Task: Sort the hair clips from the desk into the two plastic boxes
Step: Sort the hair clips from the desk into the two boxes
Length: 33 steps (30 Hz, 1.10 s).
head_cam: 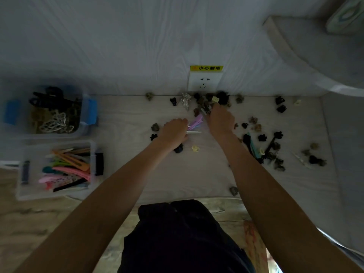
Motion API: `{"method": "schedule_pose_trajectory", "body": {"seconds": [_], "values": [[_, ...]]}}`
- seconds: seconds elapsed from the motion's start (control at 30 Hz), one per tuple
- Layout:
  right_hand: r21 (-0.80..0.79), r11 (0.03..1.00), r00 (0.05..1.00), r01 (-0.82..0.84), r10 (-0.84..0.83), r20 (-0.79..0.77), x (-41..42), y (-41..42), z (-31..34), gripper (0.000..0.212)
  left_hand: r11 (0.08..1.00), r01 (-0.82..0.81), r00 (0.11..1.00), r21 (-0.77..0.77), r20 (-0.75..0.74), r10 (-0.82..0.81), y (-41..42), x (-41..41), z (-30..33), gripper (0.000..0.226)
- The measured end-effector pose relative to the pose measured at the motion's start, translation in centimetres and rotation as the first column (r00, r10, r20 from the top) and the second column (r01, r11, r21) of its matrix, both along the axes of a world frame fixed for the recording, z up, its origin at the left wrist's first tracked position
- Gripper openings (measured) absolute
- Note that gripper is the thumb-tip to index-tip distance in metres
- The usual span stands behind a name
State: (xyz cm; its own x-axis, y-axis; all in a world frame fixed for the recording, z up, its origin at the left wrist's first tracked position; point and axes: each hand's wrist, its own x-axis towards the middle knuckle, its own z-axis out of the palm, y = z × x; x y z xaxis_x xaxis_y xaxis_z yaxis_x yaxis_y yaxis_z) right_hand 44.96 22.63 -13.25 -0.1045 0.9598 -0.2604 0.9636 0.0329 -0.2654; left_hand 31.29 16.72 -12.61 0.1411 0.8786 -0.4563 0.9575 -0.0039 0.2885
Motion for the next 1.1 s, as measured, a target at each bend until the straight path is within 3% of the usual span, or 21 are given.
{"method": "schedule_pose_trajectory", "body": {"seconds": [0.17,0.47,0.67,0.83,0.97,1.1], "values": [[0.003,0.998,0.996,-0.056,0.055,0.069,0.1,-0.2,0.2,0.037,0.997,-0.036,0.999,0.066,0.013,0.035,-0.3,0.1,0.0,0.032],[-0.019,0.999,0.999,-0.051,0.051,0.002,0.0,-0.9,-0.6,0.046,0.943,-0.095,0.992,0.318,0.11,0.063,-1.9,-1.9,2.2,0.026],[-0.053,0.997,0.996,-0.056,0.06,0.072,-1.0,-1.6,-0.2,0.038,0.917,-0.258,0.954,0.304,0.233,0.191,-4.5,-4.0,3.4,0.027],[-0.101,0.994,0.996,-0.052,0.059,0.062,0.2,-4.2,0.4,0.031,0.912,-0.294,0.944,0.286,0.238,0.23,-7.7,-6.3,4.1,0.028],[-0.07,0.992,0.976,0.101,-0.112,-0.188,-0.1,-7.2,1.8,0.02,0.9,-0.32,0.937,0.296,0.236,0.256,-10.4,-8.7,5.3,0.028],[-0.007,1.0,0.904,0.02,-0.021,-0.428,-5.2,-10.0,5.3,0.018,0.891,-0.351,0.932,0.288,0.197,0.303,-13.4,-12.7,7.0,0.027]]}}
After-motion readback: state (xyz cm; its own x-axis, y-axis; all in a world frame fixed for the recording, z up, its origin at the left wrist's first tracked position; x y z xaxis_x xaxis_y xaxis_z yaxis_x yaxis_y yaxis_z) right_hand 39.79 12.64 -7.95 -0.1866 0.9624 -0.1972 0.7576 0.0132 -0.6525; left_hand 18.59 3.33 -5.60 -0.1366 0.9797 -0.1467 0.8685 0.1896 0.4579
